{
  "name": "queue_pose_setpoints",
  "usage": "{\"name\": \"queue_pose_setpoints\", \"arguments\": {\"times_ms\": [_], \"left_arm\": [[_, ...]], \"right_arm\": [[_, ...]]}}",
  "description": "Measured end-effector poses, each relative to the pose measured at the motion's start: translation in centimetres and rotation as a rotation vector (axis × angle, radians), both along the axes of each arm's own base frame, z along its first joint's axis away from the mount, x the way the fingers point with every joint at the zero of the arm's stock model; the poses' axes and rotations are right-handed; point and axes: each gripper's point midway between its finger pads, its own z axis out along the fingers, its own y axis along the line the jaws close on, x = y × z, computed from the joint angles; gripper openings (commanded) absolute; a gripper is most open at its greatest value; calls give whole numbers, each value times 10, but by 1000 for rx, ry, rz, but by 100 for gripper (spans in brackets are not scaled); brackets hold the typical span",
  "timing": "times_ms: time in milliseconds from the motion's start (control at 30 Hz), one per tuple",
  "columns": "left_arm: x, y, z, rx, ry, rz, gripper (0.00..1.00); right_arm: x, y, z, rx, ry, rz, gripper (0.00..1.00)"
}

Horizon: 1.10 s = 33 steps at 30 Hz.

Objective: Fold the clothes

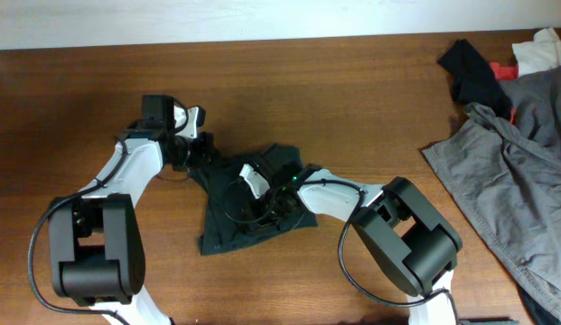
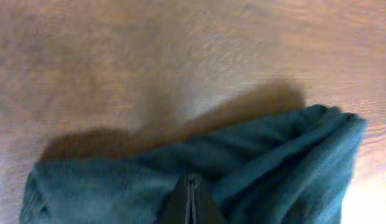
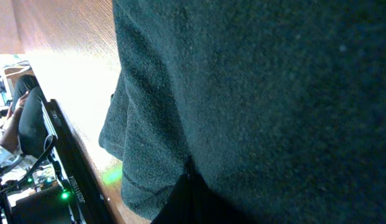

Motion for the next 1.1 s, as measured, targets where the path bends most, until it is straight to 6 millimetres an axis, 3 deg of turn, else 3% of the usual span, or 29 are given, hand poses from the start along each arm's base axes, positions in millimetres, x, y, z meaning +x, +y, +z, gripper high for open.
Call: {"name": "queue_pose_setpoints", "arguments": {"times_ms": [233,333,533,733,833,967,1100], "left_arm": [[28,-9,52,-52,-74,-23,0],[24,-10,58,-60,-43,-26,0],[-11,-10,46,-55,105,-50,0],[-30,-11,35,-53,180,-63,0],[-40,-13,26,-51,211,-72,0],[-50,-20,14,-49,227,-92,0],[-48,-25,2,-34,189,-112,0]], "right_arm": [[1,-1,0,-3,-11,-4,5],[2,2,2,18,-23,4,16],[8,0,15,93,-15,22,19],[58,-24,62,179,-135,-54,18],[82,-41,76,195,-185,-104,14],[102,-65,74,171,-198,-171,8],[114,-76,67,120,-231,-210,4]]}}
